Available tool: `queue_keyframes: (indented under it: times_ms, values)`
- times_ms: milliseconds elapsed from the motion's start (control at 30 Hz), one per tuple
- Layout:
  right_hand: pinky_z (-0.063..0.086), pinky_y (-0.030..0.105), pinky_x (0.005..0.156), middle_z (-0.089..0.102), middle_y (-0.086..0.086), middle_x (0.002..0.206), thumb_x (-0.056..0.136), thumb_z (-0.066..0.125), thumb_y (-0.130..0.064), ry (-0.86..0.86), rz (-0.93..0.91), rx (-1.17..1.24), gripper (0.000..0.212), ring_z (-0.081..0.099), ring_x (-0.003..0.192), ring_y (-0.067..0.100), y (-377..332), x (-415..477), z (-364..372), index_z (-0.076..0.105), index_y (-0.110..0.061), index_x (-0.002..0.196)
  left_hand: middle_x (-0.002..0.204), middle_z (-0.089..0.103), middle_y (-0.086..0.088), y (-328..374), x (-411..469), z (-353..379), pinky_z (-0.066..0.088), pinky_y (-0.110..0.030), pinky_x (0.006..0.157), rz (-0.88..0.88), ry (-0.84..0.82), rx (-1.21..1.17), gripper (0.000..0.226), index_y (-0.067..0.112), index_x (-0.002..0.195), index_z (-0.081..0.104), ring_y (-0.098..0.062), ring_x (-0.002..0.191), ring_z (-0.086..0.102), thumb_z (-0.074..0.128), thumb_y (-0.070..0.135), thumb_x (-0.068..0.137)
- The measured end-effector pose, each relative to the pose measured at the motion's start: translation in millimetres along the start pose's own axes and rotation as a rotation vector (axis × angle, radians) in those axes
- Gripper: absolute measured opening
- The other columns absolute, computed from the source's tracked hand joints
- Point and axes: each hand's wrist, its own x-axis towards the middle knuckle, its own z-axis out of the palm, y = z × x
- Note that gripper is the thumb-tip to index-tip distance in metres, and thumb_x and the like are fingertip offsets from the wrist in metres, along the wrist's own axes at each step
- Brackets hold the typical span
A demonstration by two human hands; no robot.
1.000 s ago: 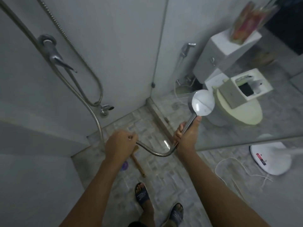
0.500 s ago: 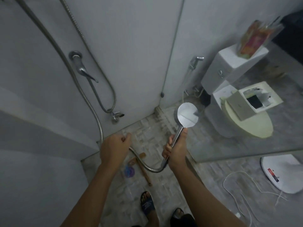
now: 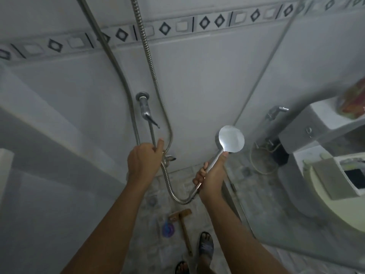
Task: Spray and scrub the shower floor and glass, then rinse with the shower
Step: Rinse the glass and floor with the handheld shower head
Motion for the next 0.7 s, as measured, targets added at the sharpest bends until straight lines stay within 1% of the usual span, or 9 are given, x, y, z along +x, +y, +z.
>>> queue_keyframes:
  times_ms: [100,167,233,333,433,567,633,700]
  values:
    - [0.03,0.022,0.043,0.034,0.002,0.047,0.082,0.037,-0.086,-0.041,-0.004,-0.013,0.073,0.03,0.037,0.017,-9,17,17,0.047,-0.017,0.061,0.047,0.043,-0.001,6,29,5,0.037,-0.03,0.051,-0.056,-0.001,-0.006,0.073,0.017,0.044,0.038,-0.03,0.053,0.057,0.039,0.068,0.096]
    - [0.03,0.023,0.044,0.034,0.003,0.047,0.082,0.038,-0.086,-0.064,-0.012,-0.032,0.073,0.031,0.037,0.017,-16,32,29,0.047,-0.017,0.06,0.049,0.046,-0.003,9,46,10,0.043,-0.032,0.053,-0.087,0.002,-0.001,0.076,0.016,0.045,0.039,-0.031,0.055,0.06,0.037,0.074,0.094]
    - [0.031,0.023,0.045,0.034,0.002,0.047,0.082,0.037,-0.086,-0.084,-0.021,-0.058,0.073,0.03,0.036,0.017,-23,43,38,0.047,-0.017,0.06,0.053,0.052,-0.008,10,58,16,0.049,-0.036,0.057,-0.119,-0.005,0.008,0.076,0.015,0.045,0.04,-0.033,0.058,0.062,0.037,0.075,0.093]
    - [0.03,0.022,0.045,0.034,0.002,0.046,0.082,0.037,-0.087,-0.107,-0.005,-0.093,0.073,0.031,0.037,0.016,-31,56,47,0.047,-0.018,0.059,0.059,0.062,-0.014,11,70,21,0.053,-0.038,0.059,-0.139,0.017,0.027,0.074,0.016,0.047,0.041,-0.034,0.06,0.064,0.037,0.074,0.093]
    - [0.031,0.022,0.046,0.034,0.002,0.047,0.082,0.037,-0.086,-0.13,0.006,-0.108,0.073,0.031,0.038,0.016,-33,65,54,0.048,-0.018,0.059,0.066,0.066,-0.015,9,79,26,0.053,-0.038,0.063,-0.162,0.024,0.069,0.07,0.013,0.052,0.052,-0.035,0.066,0.065,0.04,0.068,0.095]
    - [0.032,0.023,0.046,0.033,0.001,0.046,0.083,0.037,-0.086,-0.139,0.015,-0.09,0.072,0.03,0.037,0.016,-33,70,60,0.047,-0.018,0.062,0.077,0.069,-0.016,5,88,25,0.051,-0.037,0.069,-0.225,0.022,0.068,0.055,0.007,0.072,0.071,-0.038,0.078,0.067,0.051,0.054,0.093]
    - [0.032,0.023,0.045,0.034,0.001,0.046,0.083,0.037,-0.085,-0.14,0.012,-0.081,0.072,0.03,0.037,0.017,-34,71,61,0.048,-0.017,0.062,0.081,0.069,-0.016,4,91,22,0.047,-0.035,0.067,-0.247,0.023,0.086,0.046,0.006,0.078,0.073,-0.038,0.08,0.067,0.054,0.045,0.093]
    - [0.031,0.023,0.044,0.034,0.001,0.047,0.083,0.038,-0.085,-0.147,0.003,-0.097,0.071,0.031,0.037,0.016,-37,71,63,0.048,-0.018,0.062,0.083,0.07,-0.017,4,90,21,0.049,-0.036,0.068,-0.251,0.028,0.095,0.044,0.005,0.081,0.074,-0.037,0.081,0.067,0.054,0.042,0.095]
